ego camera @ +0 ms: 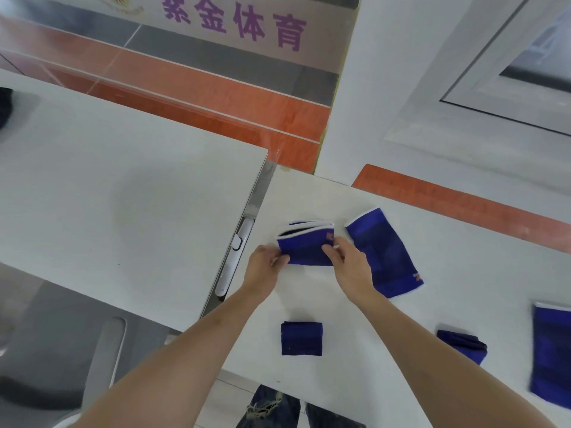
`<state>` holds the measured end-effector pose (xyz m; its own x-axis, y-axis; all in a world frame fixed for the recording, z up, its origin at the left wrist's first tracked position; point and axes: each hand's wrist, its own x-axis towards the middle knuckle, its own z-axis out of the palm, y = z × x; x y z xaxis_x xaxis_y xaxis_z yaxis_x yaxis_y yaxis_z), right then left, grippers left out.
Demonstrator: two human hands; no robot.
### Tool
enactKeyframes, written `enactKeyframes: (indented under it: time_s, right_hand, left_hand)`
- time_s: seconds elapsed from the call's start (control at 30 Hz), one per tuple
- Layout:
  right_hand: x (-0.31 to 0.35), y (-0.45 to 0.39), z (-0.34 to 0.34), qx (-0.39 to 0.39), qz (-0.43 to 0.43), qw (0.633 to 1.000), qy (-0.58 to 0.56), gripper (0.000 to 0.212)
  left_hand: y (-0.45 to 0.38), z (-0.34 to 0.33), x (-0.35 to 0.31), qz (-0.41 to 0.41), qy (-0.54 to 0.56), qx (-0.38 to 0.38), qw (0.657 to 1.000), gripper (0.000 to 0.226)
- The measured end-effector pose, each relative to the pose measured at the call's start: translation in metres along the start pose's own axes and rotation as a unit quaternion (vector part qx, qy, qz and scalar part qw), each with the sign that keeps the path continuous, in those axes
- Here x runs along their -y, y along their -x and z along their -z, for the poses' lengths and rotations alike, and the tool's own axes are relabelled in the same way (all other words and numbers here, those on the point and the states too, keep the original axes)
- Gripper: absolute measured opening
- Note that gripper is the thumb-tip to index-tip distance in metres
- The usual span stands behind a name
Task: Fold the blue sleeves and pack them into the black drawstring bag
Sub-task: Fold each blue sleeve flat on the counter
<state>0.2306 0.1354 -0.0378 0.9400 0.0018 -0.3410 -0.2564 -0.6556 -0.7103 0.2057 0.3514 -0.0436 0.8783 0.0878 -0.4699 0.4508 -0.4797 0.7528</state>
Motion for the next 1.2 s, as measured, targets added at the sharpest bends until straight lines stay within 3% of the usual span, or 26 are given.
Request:
enactKeyframes:
  time_s: [0.17,0.4,0.57,0.7,0.8,0.93,1.0,1.2]
  right_hand:
    - [0.009,0.002,-0.007,-0.025,-0.065,0.996,-0.051,0.016]
    - [0.014,0.004,-0.010,-0.063,-0.103,0.991,-0.055,0.014]
    - [0.012,-0.002,-0.007,-0.091,-0.119,0.988,-0.024,0.016]
    - [0.005,-0.002,-0.002,-0.118,-0.007,0.988,0.101,0.026]
    - [-0.004,0.002,-0.001,-0.094,0.115,0.958,0.245,0.042]
    - [-0.009,0.000,0.002,-0.067,0.138,0.927,0.343,0.054]
    - [-0.011,-0.003,0.005,-0.043,0.142,0.911,0.384,0.056]
    - [-0.019,-0.011,0.008,0.005,0.143,0.893,0.427,0.059]
  left_hand:
    - [-0.004,-0.009,-0.009,0.040,-0.022,-0.013,0.999,0.021]
    - [-0.006,-0.022,-0.015,0.046,-0.101,-0.051,0.993,0.030]
    - [-0.012,-0.028,-0.027,0.037,-0.229,-0.088,0.969,0.037]
    - [-0.013,-0.030,-0.033,0.005,-0.323,-0.138,0.936,0.032]
    - [-0.009,-0.030,-0.034,-0.115,-0.371,-0.184,0.903,0.023]
    - [-0.014,-0.034,-0.033,-0.298,-0.426,-0.096,0.849,0.052]
    - [-0.020,-0.034,-0.030,-0.304,-0.459,-0.056,0.833,0.053]
    - [-0.025,-0.038,-0.010,-0.255,-0.488,0.010,0.835,0.062]
